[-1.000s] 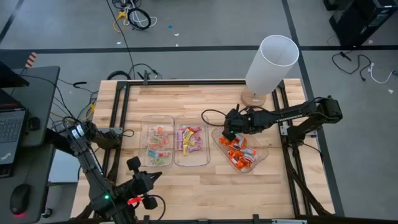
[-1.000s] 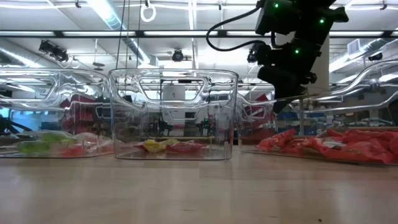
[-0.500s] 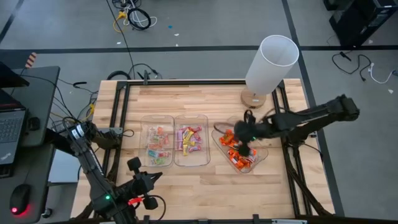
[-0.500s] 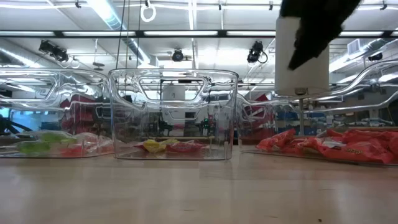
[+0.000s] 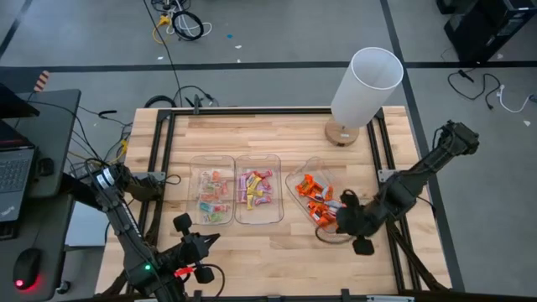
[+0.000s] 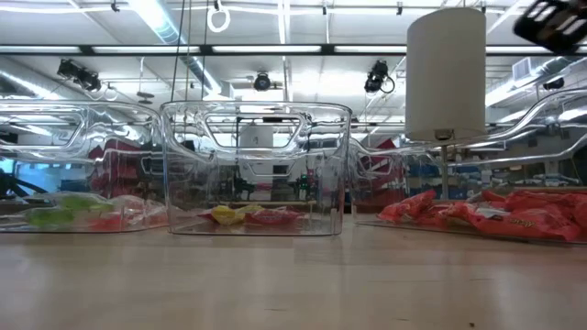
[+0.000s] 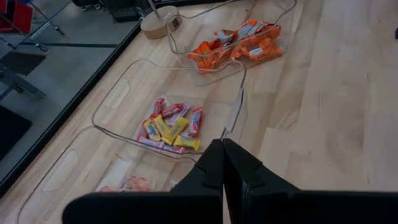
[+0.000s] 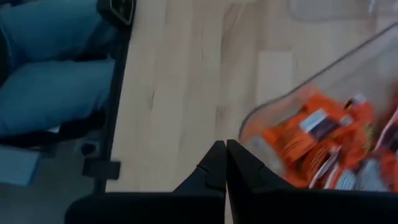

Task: Sort candy
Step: Move bottom right transparent bin to the middle right of the table

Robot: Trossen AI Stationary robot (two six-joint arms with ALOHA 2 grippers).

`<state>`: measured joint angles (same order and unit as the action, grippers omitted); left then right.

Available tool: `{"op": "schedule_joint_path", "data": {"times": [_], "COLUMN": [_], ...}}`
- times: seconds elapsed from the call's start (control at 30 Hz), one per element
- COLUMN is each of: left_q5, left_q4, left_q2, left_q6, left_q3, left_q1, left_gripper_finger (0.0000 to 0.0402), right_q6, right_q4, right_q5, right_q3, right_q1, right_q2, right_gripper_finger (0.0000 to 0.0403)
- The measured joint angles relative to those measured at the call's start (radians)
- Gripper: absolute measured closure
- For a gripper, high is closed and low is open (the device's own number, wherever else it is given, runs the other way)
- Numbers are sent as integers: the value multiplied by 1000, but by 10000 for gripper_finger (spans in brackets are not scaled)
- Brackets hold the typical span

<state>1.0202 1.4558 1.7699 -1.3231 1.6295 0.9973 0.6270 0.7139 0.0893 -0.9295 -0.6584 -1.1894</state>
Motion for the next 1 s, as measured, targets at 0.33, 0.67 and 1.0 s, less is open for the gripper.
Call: {"op": "schedule_joint_path", "data": {"times": [0.33,0.67,1.0], "left_q5": [3,2,3], "left_q4": [0,-2,-2], "left_q2": [0,0,0], "left_q6": [2,2,6], "left_q3": [0,0,0], "left_q1": [0,0,0], "left_gripper_finger": [402,402,402], "right_q6": [178,177,118], "right_q4": [84,92,87], "right_q5": [42,75,101], "right_q3": [0,0,0], "right_q1": [-88,-67,-17], "right_q2": [-104,-137,-142], "right_gripper_finger": [403,403,403]}}
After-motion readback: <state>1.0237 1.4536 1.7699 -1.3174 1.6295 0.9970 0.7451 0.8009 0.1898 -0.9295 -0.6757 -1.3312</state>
